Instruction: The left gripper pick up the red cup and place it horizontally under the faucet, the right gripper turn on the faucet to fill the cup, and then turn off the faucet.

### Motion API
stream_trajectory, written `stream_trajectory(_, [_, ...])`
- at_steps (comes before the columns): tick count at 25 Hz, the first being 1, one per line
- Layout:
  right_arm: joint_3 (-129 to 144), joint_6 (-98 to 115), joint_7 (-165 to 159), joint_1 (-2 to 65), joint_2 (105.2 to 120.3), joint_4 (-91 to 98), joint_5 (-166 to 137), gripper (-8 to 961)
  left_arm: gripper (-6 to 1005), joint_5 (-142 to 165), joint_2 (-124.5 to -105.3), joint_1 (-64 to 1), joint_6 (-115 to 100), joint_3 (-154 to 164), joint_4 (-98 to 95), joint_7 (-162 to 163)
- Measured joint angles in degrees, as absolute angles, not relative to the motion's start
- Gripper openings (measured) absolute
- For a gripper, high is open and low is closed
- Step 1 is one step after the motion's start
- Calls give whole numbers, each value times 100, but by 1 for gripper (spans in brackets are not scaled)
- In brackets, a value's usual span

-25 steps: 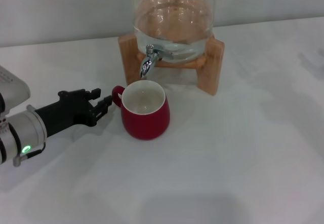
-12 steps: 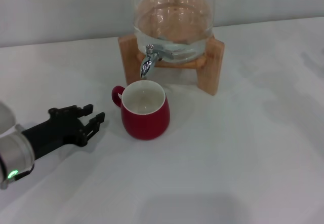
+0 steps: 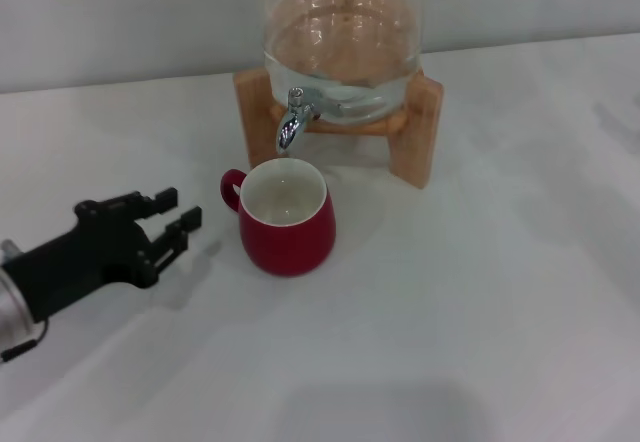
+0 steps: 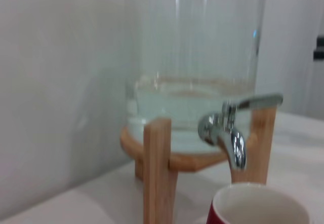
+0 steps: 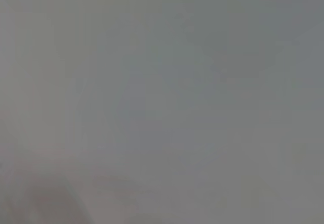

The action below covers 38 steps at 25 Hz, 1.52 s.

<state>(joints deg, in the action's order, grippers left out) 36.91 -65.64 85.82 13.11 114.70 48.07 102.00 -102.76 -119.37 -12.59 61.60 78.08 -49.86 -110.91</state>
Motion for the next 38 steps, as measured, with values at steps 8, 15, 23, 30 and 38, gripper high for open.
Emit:
stream_trajectory(8, [3733,-6968,8590,1283,11423,4813,10116,782,369,-10871,-11914,-792,6363,7386,-5441,-10758])
stream_trajectory(15, [3776,-7717,8602,1283,11432,5148,9720,782,457,-10947,-11913,-756,6881,6535,-5127,-10500])
stream_trajectory(23, [4098,-8633,8447,1275,11490,5388,9596,782,786,-10943,-11911,-696,7295,5751,-4791,-10082])
stream_trajectory(30, [5723,-8145,7896,1276,11503,6178,9543,782,877,-10972,-11917,-677,7323,5549,-4791,-9994])
stream_trajectory(38, [7408,-6904,7171,969,11498,7554,9459,782,877,-10951,-11918,-673,7027,5414,-4851,-9667])
